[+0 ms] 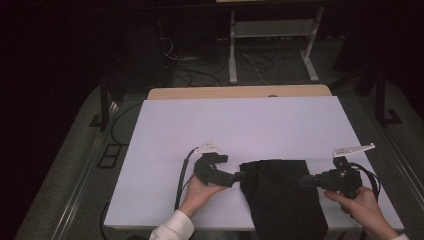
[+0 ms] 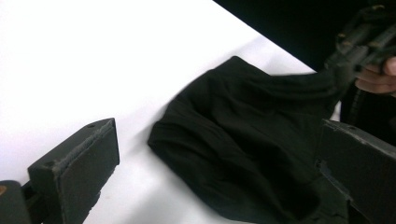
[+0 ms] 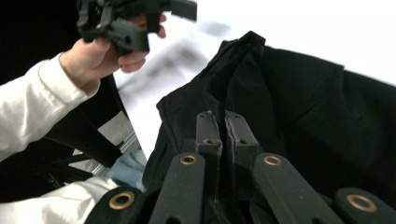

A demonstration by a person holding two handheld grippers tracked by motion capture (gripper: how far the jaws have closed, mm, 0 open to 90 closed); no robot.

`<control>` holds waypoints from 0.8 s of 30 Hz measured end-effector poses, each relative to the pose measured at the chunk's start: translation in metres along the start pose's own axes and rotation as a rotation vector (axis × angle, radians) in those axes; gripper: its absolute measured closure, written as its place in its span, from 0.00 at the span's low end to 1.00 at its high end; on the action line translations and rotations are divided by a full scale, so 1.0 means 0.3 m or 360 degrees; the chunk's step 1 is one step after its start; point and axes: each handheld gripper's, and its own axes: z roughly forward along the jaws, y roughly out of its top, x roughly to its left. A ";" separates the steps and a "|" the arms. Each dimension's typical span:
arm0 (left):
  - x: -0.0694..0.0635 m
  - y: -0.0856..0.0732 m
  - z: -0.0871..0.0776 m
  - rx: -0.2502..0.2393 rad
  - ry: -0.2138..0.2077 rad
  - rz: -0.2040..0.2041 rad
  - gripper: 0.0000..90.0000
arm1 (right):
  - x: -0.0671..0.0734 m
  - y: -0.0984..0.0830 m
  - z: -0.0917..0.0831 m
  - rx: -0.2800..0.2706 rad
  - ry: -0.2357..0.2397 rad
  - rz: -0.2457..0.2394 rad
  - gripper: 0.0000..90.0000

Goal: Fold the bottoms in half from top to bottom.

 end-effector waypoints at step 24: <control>0.019 -0.018 -0.007 -0.0036 0.0011 -0.0019 0.00 | 0.037 -0.136 -0.008 0.0278 0.0413 -0.0071 0.93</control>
